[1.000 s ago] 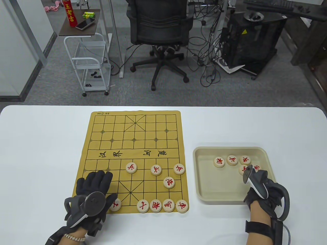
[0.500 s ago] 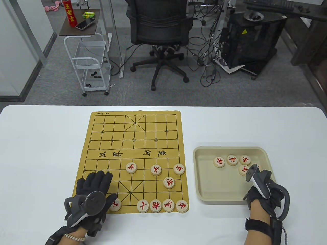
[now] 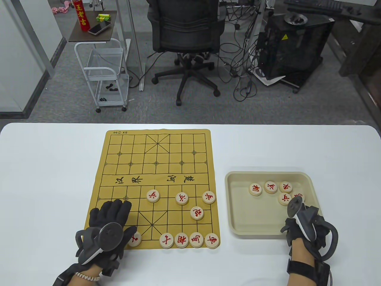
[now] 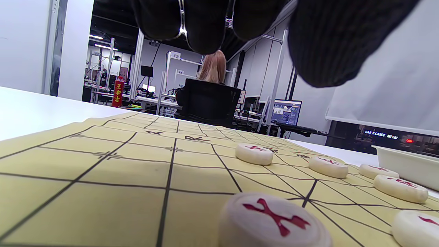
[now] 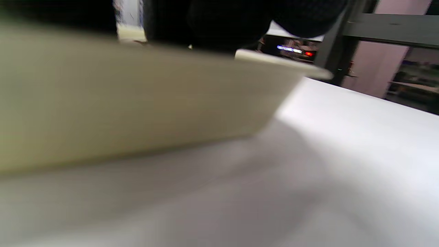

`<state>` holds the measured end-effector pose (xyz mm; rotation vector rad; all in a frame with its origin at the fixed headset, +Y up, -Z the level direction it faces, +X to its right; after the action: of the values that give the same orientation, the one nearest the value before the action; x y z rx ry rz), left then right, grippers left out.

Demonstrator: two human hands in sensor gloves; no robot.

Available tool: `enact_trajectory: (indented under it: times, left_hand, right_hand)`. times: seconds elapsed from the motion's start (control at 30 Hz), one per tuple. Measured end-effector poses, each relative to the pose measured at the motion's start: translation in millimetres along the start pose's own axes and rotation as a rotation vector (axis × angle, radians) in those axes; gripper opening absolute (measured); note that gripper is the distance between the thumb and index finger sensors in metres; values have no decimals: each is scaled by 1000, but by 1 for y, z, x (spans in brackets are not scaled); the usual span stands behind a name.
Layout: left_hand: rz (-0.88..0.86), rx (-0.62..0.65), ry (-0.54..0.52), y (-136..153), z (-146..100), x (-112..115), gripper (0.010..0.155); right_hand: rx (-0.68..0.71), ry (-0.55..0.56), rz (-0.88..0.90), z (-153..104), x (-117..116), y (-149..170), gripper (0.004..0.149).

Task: Set up Chinese chess pieces

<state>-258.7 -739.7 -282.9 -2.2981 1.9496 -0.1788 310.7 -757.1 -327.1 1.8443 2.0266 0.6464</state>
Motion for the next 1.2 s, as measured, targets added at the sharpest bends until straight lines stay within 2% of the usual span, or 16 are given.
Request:
enact_trajectory:
  times: [0.07,0.23,0.4,0.5,0.6,0.7,0.83,1.07,1.2]
  left_hand:
    - [1,2,-2,0,-1,-1,83]
    - [8,12,-12,-3,-2,-1,83]
    - [20,20,-5,-4,-3,0,83]
    - [24,21,-3,-5,-3,1,83]
    - [37,29,7,-8,-2,3,83]
    - [51,44,22,-12,-3,5,82]
    - [23,86,52,-24,-3,7,82]
    - [-284,158,147,-67,7,1,77]
    - [-395,163,205,-90,18,12,73]
  right_hand:
    - [78,37,57,-12,12,-16,66]
    - [381,140,165,-65,53,-84,66]
    - [654,192,291,-137,82,-160,66]
    - [774,216,328,-179,86,-194,66]
    - [859,210,371,-209,76,-215,66]
    - [913,231,304,-225,66,-224,67]
    - [928,270,299,-225,62,-222,68]
    - [935,299,333,-228,69,-220,72]
    - [946,318,346,-233,73,-219,74]
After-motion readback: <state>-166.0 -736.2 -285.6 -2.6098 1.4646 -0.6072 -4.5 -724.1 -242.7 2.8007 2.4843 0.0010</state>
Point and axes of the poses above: the tracker on the back of each hand, its own y axis roughly to the little-finger side, its own z axis roughly from the wrist to the fingertips, x = y × z, the point moved 3 cm from there along z, roughly from the wrist to the fingertips, and after that the axes turned 6 degrees about y, right-handed, at the moved point
